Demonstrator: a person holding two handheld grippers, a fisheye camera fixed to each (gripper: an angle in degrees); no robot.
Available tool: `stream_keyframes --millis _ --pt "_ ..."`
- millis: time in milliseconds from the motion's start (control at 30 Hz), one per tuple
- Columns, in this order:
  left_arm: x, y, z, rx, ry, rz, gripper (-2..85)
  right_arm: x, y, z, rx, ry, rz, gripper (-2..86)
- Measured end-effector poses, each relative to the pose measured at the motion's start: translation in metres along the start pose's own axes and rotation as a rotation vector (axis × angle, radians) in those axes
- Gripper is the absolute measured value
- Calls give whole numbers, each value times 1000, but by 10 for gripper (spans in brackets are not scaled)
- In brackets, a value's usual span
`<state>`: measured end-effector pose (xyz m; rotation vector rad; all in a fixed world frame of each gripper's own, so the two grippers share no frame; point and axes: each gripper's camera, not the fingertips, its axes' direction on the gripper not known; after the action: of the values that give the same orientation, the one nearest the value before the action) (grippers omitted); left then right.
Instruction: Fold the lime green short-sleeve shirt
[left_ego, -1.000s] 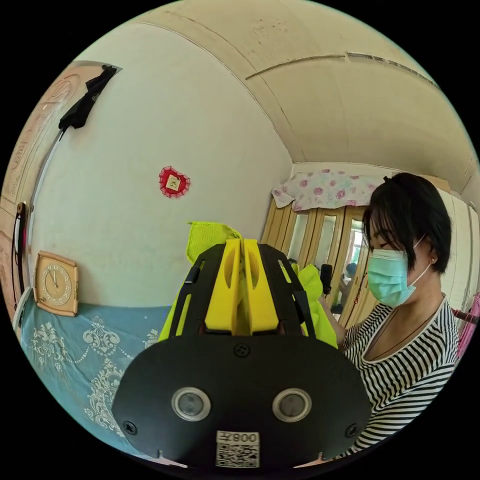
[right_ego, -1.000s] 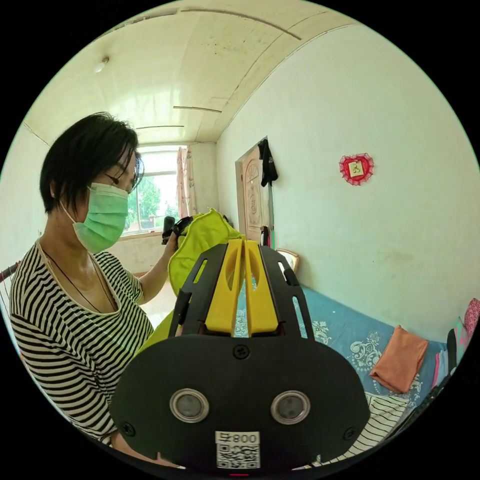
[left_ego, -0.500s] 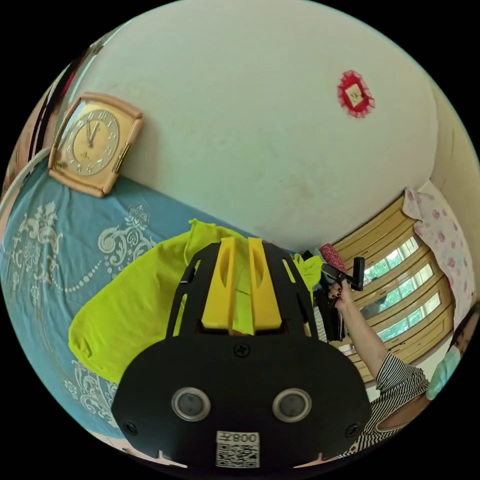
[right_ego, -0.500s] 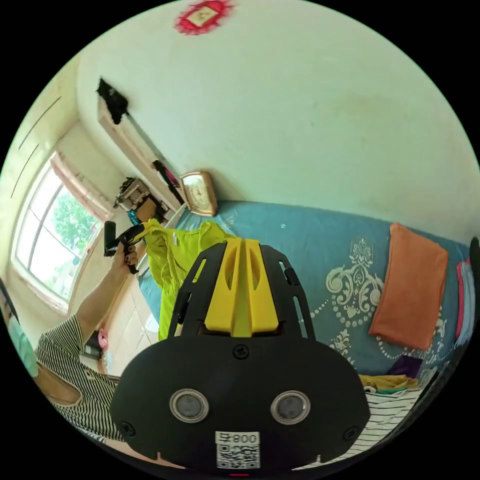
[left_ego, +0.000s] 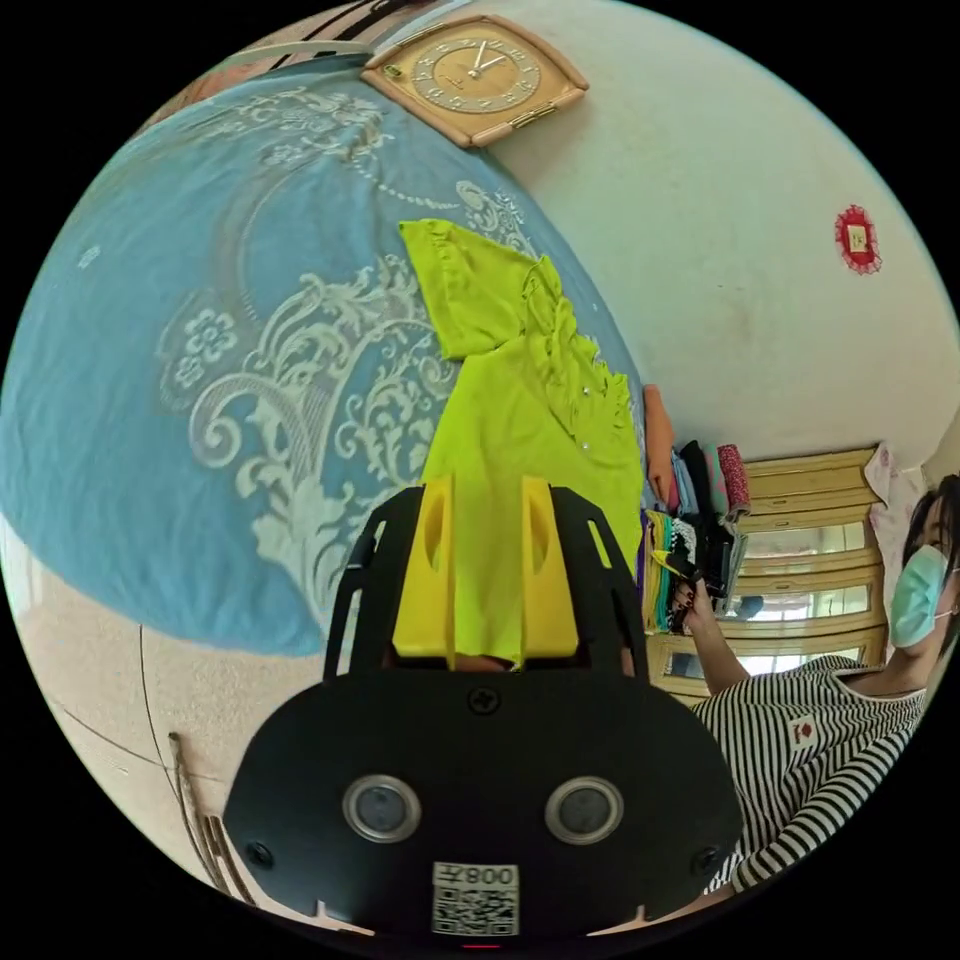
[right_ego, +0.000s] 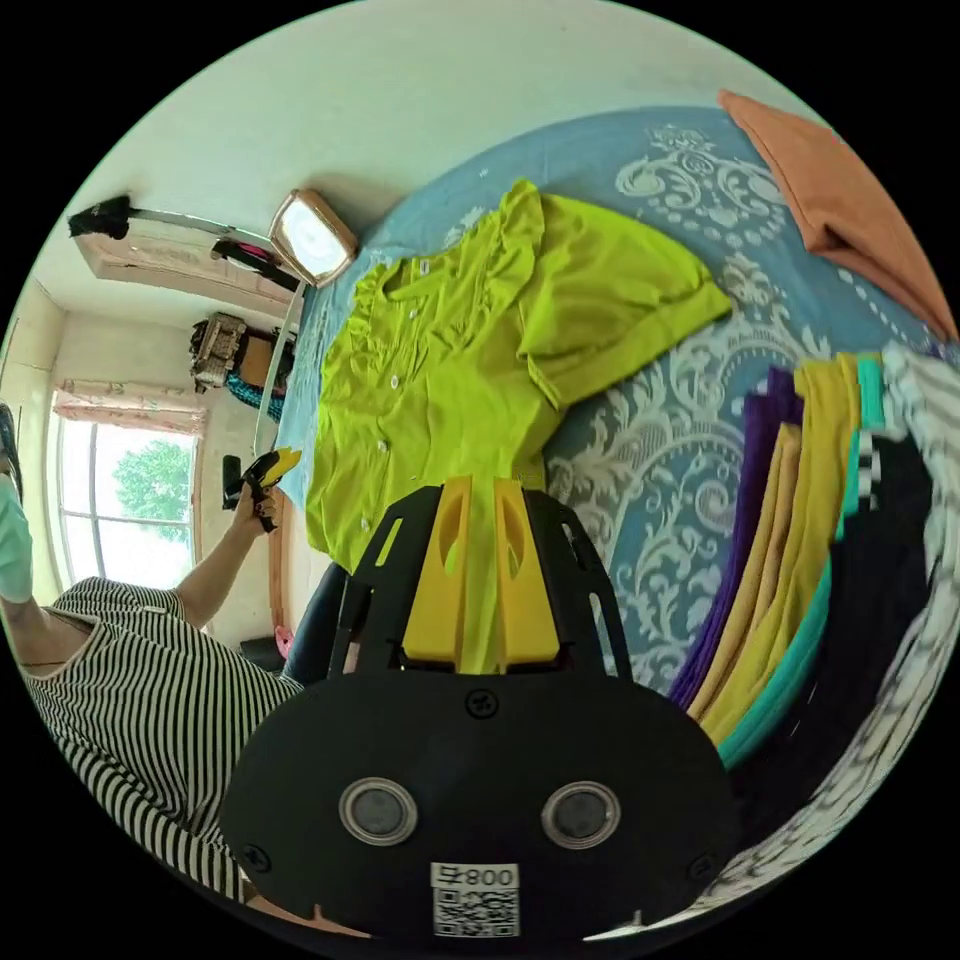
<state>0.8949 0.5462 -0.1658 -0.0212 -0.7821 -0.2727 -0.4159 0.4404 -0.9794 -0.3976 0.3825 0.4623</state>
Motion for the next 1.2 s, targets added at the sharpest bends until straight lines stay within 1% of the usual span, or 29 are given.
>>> stream_keyframes --millis 133,200,300,400,467,567,667,733,800,833,900,967,1067,1100,1200 --pt "-24 45 -7 -101 -54 -27 109 -7 57 10 -12 -6 122 60" --pt "-29 54 -3 -121 -44 -32 110 -12 68 21 -32 -12 150 67" --pt "-37 55 14 -160 -40 -44 102 -23 70 44 -103 63 151 70" --pt "-41 48 19 -175 -123 -66 64 -26 62 50 -96 53 196 60" --pt "-47 45 15 -186 -103 -82 29 -28 56 49 -103 53 207 43" --pt "-44 44 -3 -136 -32 -71 14 -37 48 45 -136 -15 182 17" --pt "-32 47 -33 -66 51 -13 8 -60 51 15 -82 -70 134 7" --pt "-26 51 -50 -38 43 23 8 -81 60 -9 -59 -86 77 4" --pt "-27 53 -57 -46 14 39 9 -91 66 -13 -79 -74 61 3" --pt "-32 54 -54 -57 -14 38 11 -92 68 -6 -110 -51 62 4" --pt "-46 54 -46 -73 9 -13 17 -86 68 6 -141 -44 109 5" --pt "-61 54 -44 -33 26 -81 35 -81 65 8 -131 -66 155 7" --pt "-63 42 -53 24 -16 -86 61 -93 53 -11 -75 12 158 17" --pt "-62 37 -54 30 -32 -82 64 -100 44 -21 -61 79 156 23" --pt "-50 -3 -53 33 -87 -33 77 -120 2 -46 6 173 119 46"
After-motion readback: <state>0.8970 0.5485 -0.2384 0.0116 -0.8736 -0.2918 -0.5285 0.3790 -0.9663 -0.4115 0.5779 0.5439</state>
